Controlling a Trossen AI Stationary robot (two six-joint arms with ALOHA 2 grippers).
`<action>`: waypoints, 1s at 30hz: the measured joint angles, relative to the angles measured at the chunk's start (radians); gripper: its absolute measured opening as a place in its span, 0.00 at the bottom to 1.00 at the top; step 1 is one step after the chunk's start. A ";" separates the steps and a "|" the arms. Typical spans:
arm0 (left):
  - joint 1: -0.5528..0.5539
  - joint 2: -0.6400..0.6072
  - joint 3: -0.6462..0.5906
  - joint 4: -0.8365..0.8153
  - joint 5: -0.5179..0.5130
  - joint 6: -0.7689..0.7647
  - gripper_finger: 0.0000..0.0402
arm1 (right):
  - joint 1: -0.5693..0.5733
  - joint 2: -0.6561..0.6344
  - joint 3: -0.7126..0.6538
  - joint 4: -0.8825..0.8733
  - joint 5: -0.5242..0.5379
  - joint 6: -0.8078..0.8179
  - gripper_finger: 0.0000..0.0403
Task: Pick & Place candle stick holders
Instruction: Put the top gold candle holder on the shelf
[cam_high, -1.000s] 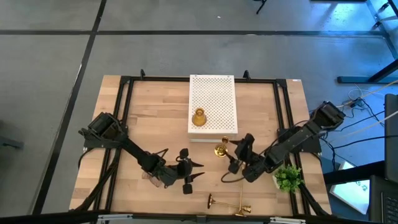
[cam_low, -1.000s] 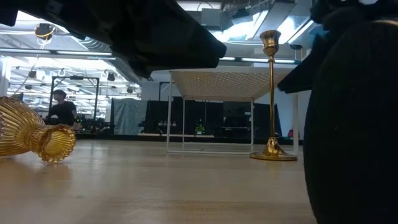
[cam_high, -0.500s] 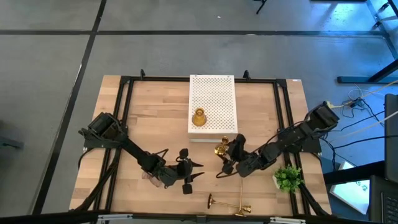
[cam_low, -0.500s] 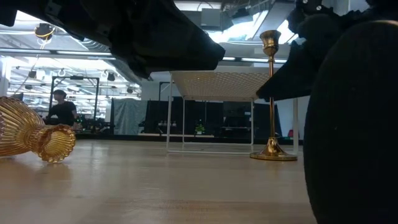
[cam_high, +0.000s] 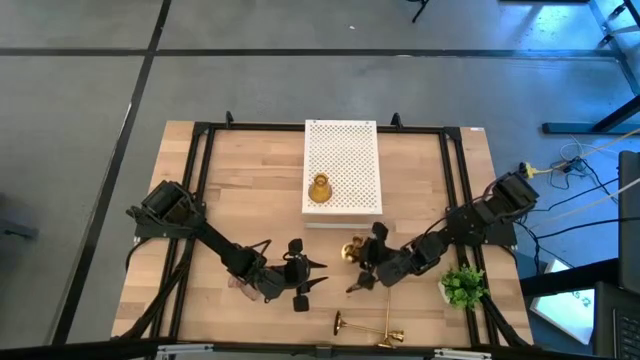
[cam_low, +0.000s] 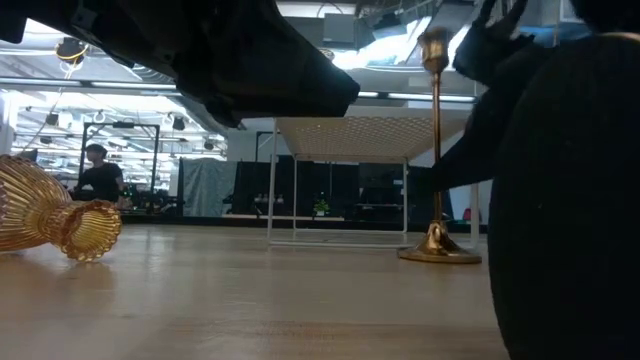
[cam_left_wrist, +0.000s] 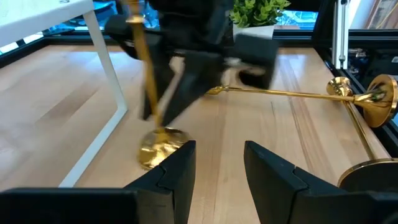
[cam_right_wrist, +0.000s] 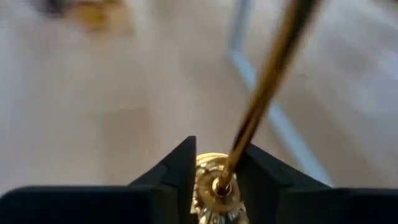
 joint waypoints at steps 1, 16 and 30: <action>0.000 0.000 0.000 -0.002 0.000 0.000 0.33 | 0.008 0.000 0.000 0.010 -0.010 -0.005 0.23; 0.000 0.000 0.000 -0.007 0.000 -0.010 0.33 | 0.028 0.000 0.000 0.033 -0.015 -0.011 0.09; 0.010 0.001 0.000 0.104 -0.024 0.047 0.33 | 0.029 0.000 0.000 0.166 -0.114 -0.038 0.04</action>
